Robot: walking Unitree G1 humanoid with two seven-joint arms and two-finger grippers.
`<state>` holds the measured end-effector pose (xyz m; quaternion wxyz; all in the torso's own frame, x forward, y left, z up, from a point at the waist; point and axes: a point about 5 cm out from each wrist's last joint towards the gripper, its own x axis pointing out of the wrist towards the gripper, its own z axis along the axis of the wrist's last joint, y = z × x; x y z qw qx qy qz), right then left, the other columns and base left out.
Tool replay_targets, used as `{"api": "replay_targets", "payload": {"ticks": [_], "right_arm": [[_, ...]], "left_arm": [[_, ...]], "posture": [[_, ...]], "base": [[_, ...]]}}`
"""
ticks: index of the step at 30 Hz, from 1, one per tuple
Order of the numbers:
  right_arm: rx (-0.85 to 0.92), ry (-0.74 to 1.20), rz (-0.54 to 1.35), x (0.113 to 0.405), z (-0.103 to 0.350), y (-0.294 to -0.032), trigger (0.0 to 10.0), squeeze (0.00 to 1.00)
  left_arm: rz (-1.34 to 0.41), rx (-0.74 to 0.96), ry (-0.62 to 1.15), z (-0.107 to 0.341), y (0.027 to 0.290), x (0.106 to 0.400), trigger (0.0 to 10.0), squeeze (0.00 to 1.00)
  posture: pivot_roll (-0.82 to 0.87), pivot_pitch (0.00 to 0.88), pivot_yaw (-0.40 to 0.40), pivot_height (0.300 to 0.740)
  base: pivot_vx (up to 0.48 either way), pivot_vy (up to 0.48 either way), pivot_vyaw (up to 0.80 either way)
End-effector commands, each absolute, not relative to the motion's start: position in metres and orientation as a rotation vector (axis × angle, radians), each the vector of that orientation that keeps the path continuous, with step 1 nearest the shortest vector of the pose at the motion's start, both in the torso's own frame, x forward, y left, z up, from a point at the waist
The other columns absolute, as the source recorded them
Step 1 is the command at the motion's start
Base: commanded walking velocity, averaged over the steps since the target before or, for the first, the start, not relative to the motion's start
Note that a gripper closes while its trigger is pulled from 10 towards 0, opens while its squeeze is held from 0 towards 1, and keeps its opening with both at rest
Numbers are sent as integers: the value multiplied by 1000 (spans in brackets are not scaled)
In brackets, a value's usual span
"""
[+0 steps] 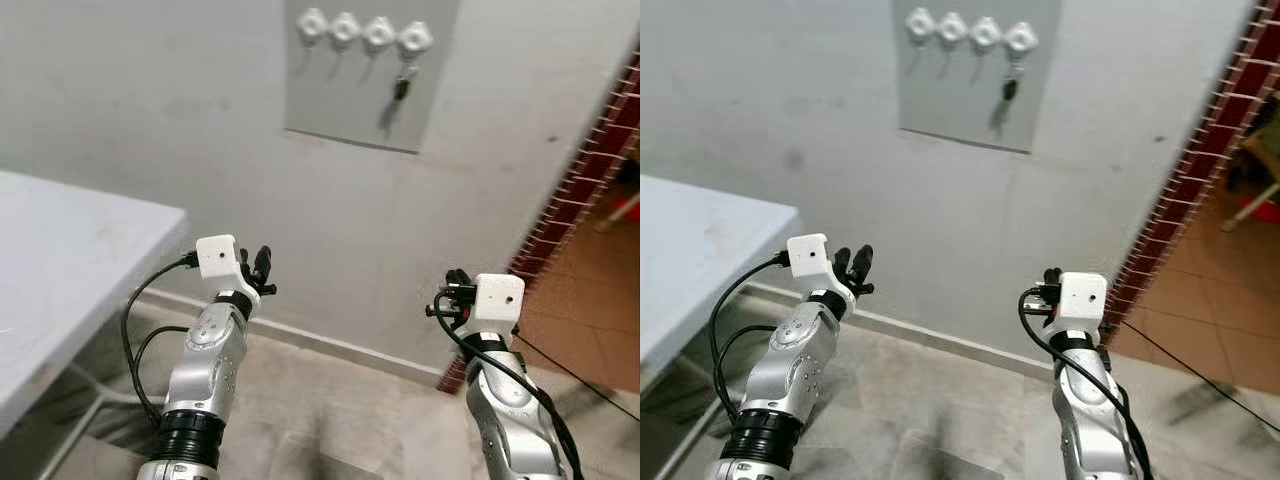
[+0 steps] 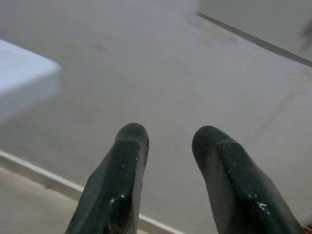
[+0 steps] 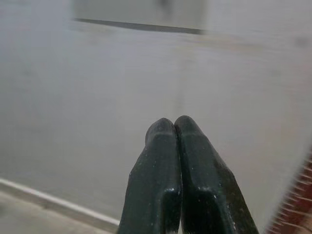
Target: Hang keys on a hook
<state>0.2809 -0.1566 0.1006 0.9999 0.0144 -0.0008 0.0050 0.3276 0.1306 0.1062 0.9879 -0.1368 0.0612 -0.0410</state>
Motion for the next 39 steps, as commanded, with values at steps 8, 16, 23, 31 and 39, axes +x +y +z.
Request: {"api": "replay_targets", "payload": {"ticks": [8, 16, 23, 31, 39], "right_arm": [[23, -28, 4, 280, 107, -160, 10000, 0], [24, -28, 5, 280, 107, -158, 10000, 0], [22, -35, 5, 279, 108, -158, 10000, 0], [34, -128, 0, 279, 122, -160, 10000, 0], [32, -222, -1, 278, 142, -168, 10000, 0]], "left_arm": [[-96, -276, 114, 112, 127, 329, 10000, 0], [-96, -274, 114, 112, 127, 329, 10000, 0], [-106, -238, 119, 113, 124, 328, 10000, 0], [-169, -97, 59, 125, 121, 328, 10000, 0], [-251, -68, -21, 148, 121, 322, 10000, 0]], "posture": [[84, 0, -42, 736], [82, 0, -41, 736], [81, 0, -39, 736], [85, 0, -38, 736], [88, 0, -35, 736]], "base": [[0, 389, 0], [0, 310, 0], [0, 0, 0], [0, 0, 0], [0, 0, 0]]}}
